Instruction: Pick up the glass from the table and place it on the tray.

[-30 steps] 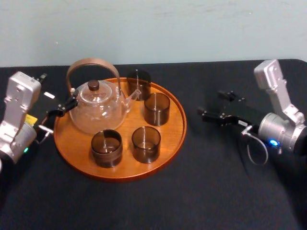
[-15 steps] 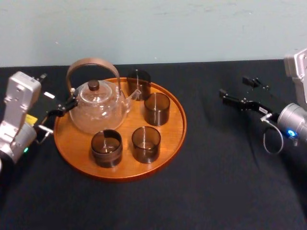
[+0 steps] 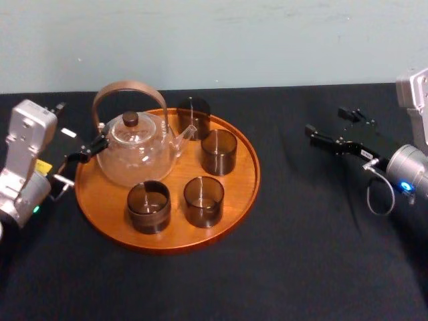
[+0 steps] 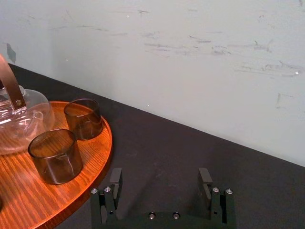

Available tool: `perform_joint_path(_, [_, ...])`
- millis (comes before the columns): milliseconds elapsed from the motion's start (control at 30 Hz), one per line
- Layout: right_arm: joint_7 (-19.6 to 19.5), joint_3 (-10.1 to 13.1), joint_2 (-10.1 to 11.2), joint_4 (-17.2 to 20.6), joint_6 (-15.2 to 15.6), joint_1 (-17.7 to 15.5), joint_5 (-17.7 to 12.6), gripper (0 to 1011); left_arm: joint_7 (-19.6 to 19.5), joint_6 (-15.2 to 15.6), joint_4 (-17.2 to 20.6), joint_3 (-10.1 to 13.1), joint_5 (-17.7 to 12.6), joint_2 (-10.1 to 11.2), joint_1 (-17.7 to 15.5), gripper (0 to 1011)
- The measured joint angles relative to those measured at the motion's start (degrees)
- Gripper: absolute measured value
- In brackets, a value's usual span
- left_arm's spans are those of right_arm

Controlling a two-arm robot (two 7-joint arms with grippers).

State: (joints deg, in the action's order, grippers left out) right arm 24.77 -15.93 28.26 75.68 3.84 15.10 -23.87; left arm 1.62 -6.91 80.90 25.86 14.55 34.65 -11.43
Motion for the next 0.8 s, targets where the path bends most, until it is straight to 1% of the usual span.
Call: perform_joint_path(800, [0.1, -0.1, 0.0, 0.0, 0.0, 0.1, 0.1, 1003, 0.0, 0.0, 0.0, 0.0, 0.0, 0.0, 0.0, 1010])
